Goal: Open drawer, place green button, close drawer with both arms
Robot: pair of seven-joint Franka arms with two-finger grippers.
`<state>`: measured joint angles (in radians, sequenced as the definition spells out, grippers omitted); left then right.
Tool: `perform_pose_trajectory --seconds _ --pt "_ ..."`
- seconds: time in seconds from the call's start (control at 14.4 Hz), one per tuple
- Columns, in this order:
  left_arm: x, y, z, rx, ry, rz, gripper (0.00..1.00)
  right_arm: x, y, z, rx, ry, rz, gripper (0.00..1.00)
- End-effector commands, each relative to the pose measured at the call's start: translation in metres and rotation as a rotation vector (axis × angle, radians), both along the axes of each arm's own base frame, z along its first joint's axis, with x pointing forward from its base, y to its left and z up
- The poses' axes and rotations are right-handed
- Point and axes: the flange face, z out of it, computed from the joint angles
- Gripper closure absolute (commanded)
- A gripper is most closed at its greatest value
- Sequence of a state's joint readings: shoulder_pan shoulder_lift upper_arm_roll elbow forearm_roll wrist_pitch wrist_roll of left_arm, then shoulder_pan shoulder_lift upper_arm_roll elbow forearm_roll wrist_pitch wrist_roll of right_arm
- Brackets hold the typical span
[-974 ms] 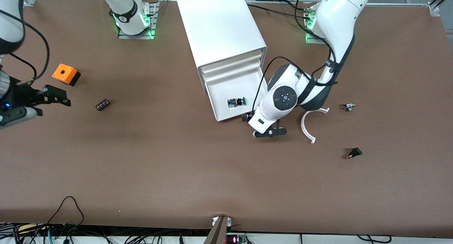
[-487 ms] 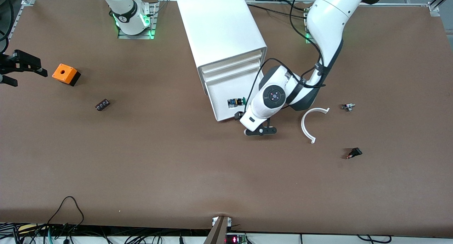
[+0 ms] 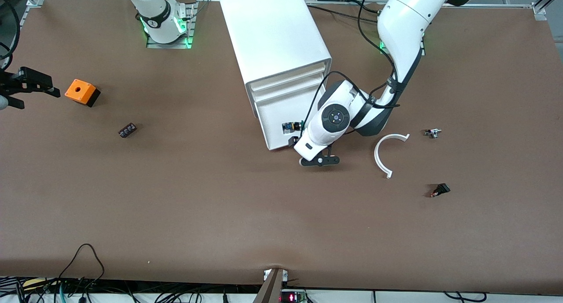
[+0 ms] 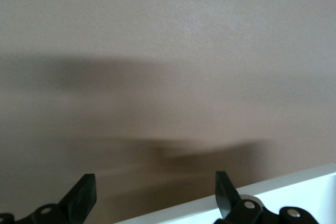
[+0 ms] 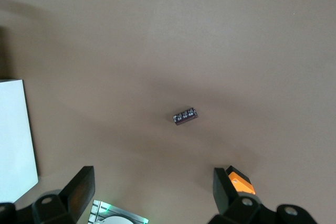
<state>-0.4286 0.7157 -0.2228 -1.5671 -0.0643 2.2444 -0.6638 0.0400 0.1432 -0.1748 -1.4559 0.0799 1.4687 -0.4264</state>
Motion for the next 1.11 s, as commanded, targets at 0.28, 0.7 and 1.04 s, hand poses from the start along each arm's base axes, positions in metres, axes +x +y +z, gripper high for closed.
perform_pose_trajectory --seconds 0.28,0.7,1.04 --pt "-0.025 -0.015 -0.002 -0.008 0.116 -0.016 0.0 0.004 -0.002 -0.008 -0.098 0.011 0.001 0.0" --pt "-0.042 -0.021 0.003 0.003 0.228 -0.02 0.0 0.003 -0.011 -0.004 -0.107 -0.003 0.012 0.0" --pt "-0.062 -0.035 0.003 -0.029 0.323 -0.021 0.0 -0.001 -0.021 0.001 -0.099 -0.006 -0.01 0.0"
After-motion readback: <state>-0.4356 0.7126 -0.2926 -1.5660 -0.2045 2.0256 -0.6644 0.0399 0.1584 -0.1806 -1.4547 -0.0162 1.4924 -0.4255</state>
